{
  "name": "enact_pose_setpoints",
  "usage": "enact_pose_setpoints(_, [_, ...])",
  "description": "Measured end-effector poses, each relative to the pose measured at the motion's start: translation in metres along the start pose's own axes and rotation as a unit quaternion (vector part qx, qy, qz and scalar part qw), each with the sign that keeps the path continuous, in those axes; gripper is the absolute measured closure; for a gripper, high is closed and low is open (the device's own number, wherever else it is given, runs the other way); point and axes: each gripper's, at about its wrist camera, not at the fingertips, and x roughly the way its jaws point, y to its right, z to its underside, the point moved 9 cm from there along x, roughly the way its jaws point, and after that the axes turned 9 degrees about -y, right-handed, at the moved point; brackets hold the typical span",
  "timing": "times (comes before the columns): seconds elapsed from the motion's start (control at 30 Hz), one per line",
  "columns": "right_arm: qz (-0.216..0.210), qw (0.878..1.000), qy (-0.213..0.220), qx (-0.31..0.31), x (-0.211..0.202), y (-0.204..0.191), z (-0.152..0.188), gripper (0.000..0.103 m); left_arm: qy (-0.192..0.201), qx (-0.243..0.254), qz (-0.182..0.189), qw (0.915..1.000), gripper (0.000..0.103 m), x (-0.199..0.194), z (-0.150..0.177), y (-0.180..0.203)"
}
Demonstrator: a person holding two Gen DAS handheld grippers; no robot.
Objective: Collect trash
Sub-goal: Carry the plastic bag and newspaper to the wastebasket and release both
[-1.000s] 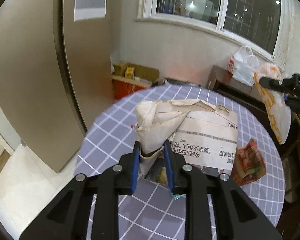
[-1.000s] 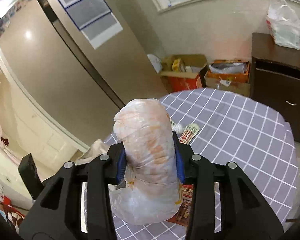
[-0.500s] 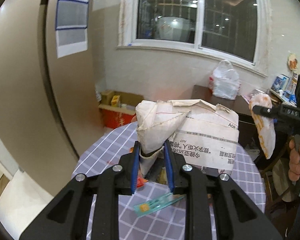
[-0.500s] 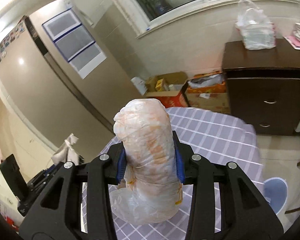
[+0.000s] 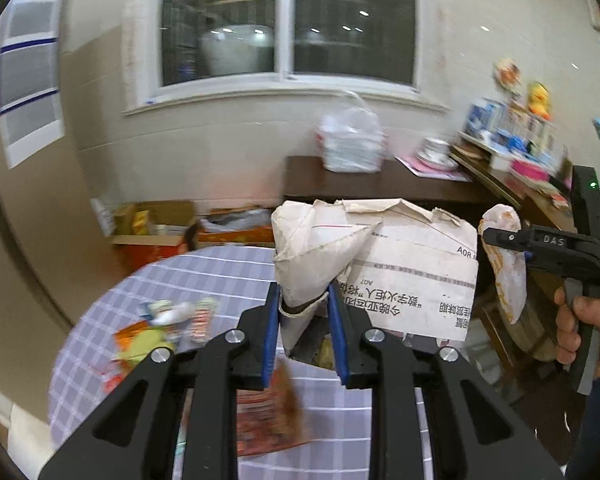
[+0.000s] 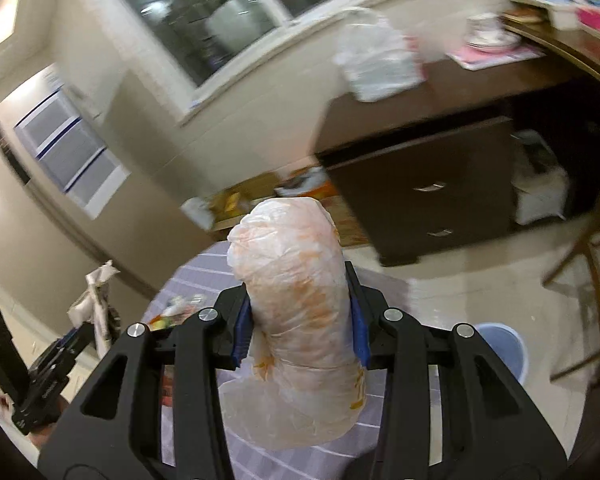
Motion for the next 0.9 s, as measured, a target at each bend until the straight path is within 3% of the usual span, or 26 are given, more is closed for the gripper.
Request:
enact_pose_setpoints(0.23, [0.064,0.994,-0.02,0.091,0.001,0.126,0.028,0.064,-0.052,0.084,0.054,0.9936,0.081,0.059,0.008,0.107])
enact_pose_setpoints(0.4, [0.084,0.984,-0.049,0.151,0.017,0.2,0.061,0.064,-0.1,0.143,0.074,0.9818,0.081,0.109,0.031,0.177])
enact_pose_setpoints(0.53, [0.088,0.977,-0.067,0.183,0.033,0.237,0.078,0.064,-0.144,0.186,0.071,0.9693,0.081,0.151,0.057,0.225])
enact_pose_setpoints(0.7, [0.085,0.969,-0.081,0.219,0.049,0.276,0.09,0.063,-0.191,0.268,0.039,0.9434,0.08,0.196,0.083,0.268])
enact_pose_setpoints(0.77, [0.085,0.966,-0.083,0.229,0.054,0.285,0.091,0.064,-0.203,0.309,0.019,0.929,0.08,0.215,0.091,0.284])
enact_pose_setpoints(0.9, [0.085,0.963,-0.082,0.241,0.055,0.3,0.092,0.063,-0.231,0.335,0.008,0.9132,0.08,0.243,0.098,0.3])
